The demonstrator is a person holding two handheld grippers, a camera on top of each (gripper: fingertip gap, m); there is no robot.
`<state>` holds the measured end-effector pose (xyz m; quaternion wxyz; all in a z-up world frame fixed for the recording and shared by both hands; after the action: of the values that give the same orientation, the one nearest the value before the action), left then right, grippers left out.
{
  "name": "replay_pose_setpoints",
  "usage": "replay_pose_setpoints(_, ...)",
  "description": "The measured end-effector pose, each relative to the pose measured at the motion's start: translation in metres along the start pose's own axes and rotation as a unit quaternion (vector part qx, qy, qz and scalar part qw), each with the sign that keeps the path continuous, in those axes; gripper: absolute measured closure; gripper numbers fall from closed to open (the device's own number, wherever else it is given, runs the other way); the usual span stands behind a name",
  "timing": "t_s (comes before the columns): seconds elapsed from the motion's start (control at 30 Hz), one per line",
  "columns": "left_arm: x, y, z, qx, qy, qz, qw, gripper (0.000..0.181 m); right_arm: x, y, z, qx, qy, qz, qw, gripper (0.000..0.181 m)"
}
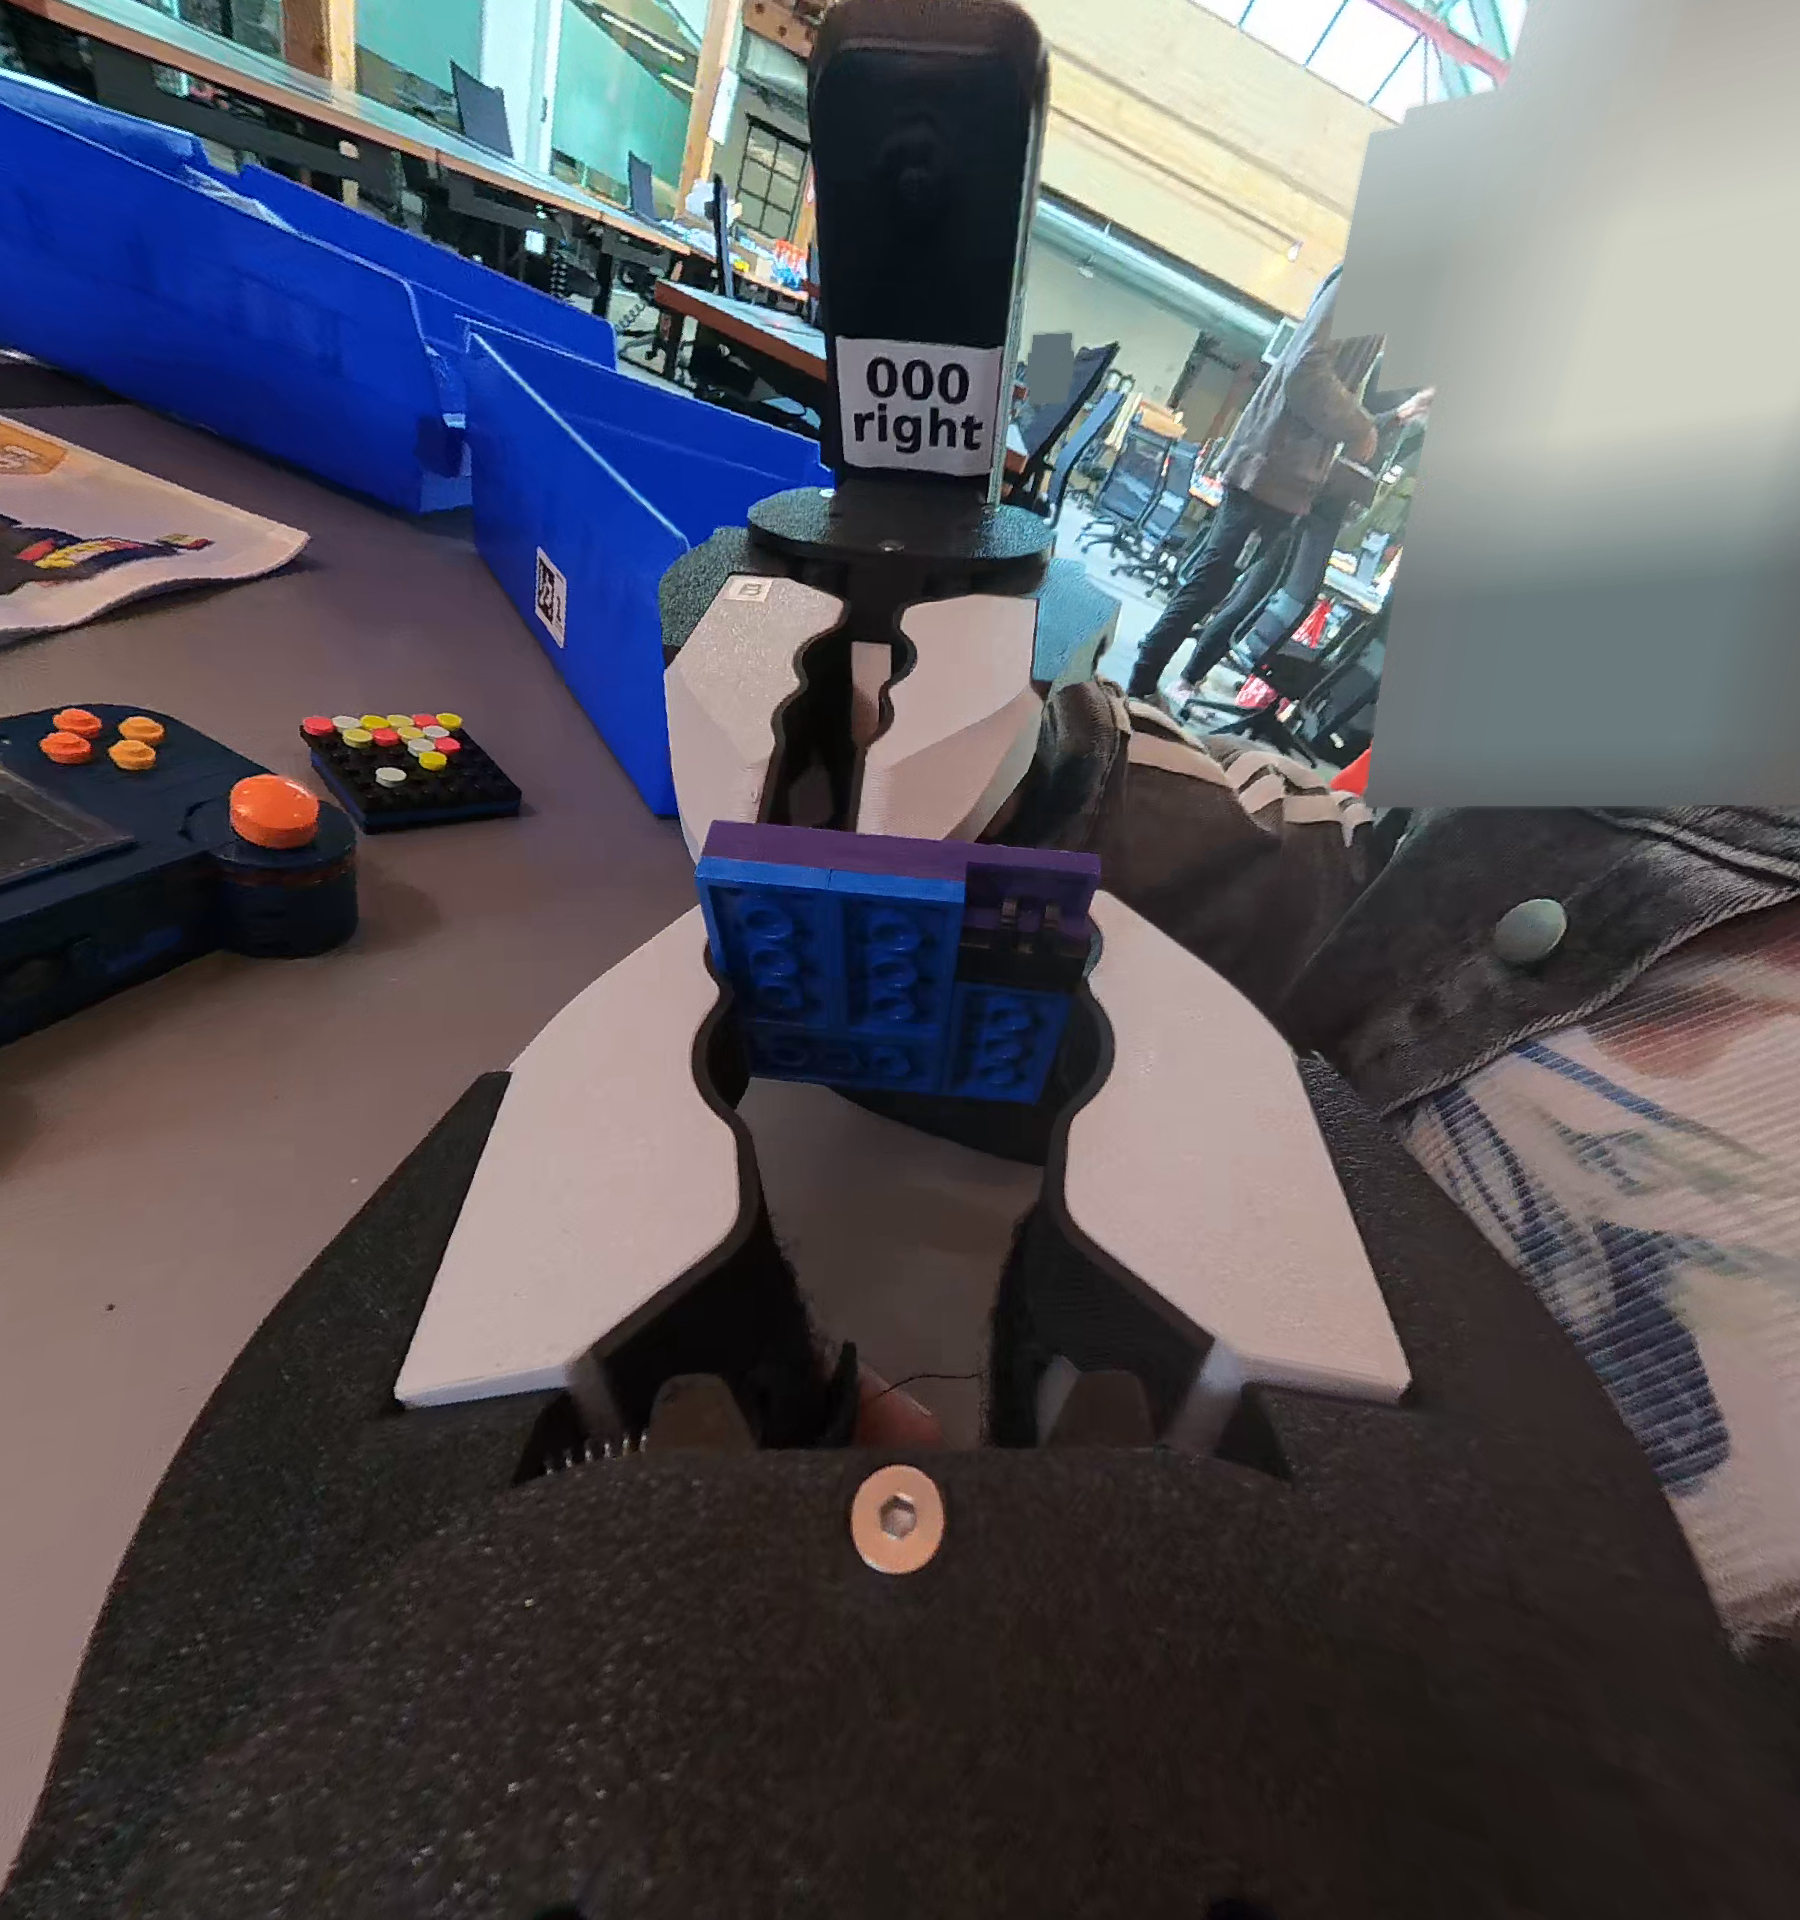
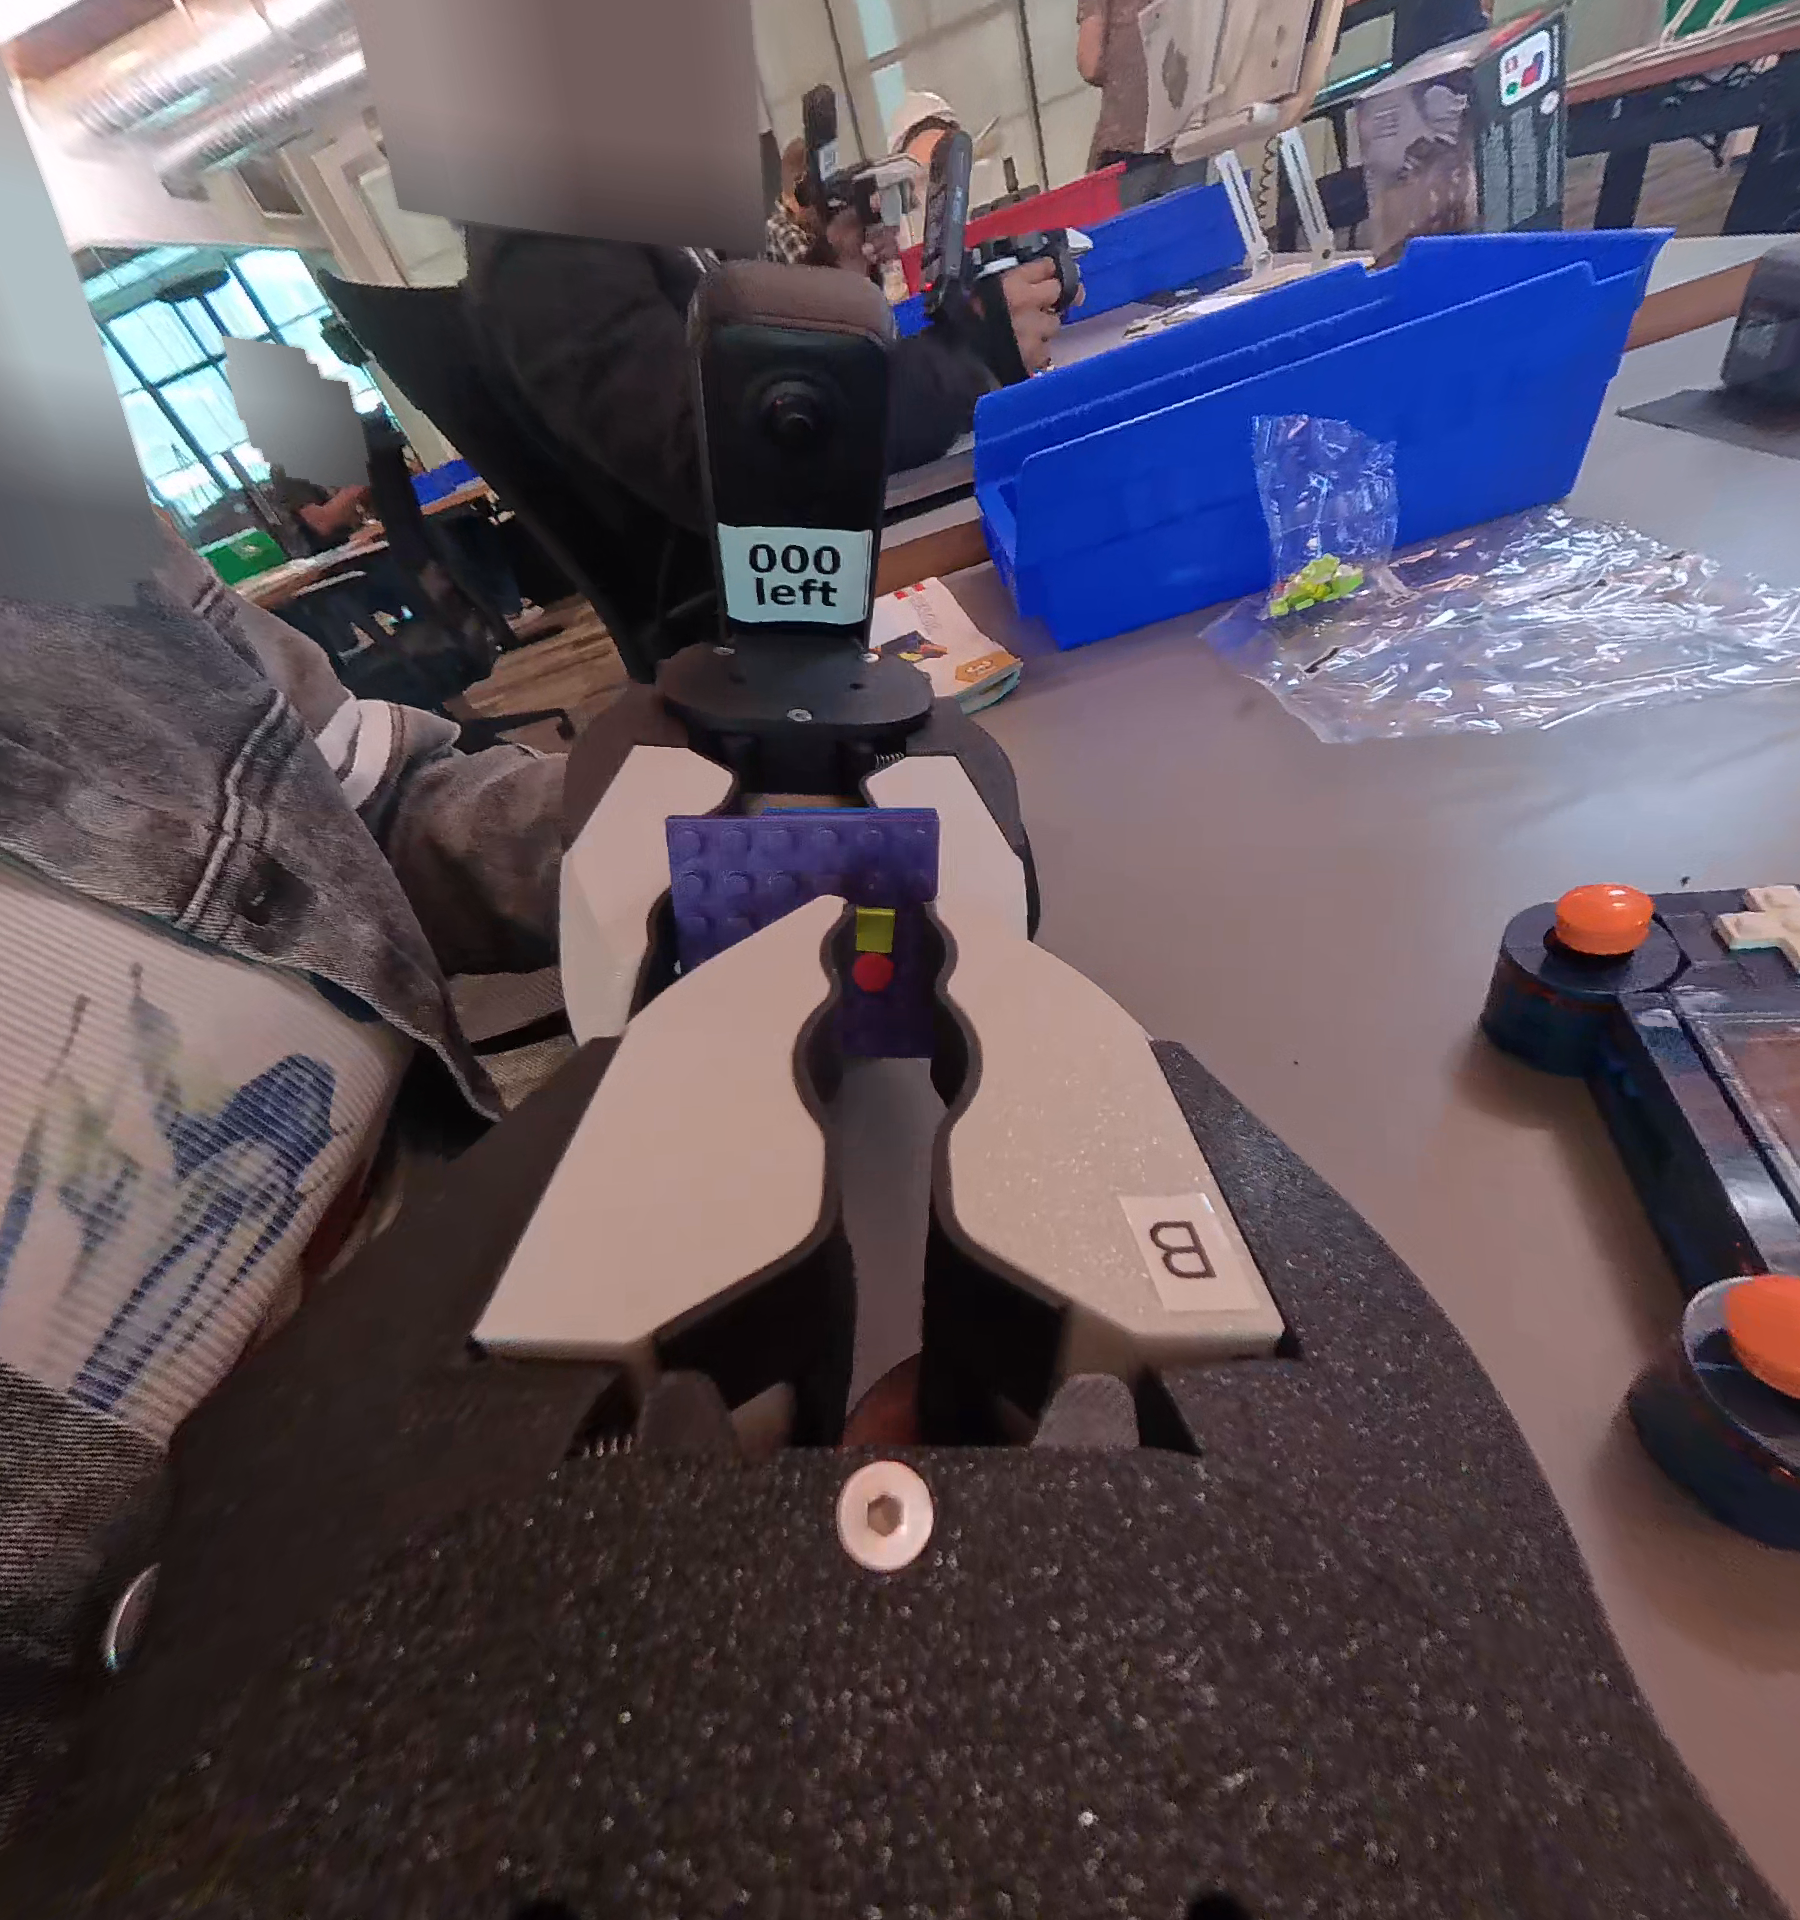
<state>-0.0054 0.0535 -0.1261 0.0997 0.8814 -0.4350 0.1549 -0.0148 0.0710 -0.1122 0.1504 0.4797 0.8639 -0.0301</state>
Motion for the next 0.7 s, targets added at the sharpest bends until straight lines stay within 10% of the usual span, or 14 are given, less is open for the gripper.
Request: replay_pose_setpoints(0.7,0.002,-0.009,0.010,-0.048,-0.046,-0.015,0.998,0.122,-0.005,0.010,0.013,-0.025,-0.008,-0.001,1.000,0.175)
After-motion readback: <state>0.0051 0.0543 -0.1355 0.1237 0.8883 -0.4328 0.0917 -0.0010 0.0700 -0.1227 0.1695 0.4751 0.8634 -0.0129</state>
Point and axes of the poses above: each gripper's, where its closed fingertips meet, y back along the fingers, z out of its underside, x = y × z across the jaws, the point moved 2 cm from there along y, back along the fingers, and after that the axes turned 2 degrees about x, right-handed, at the moved point
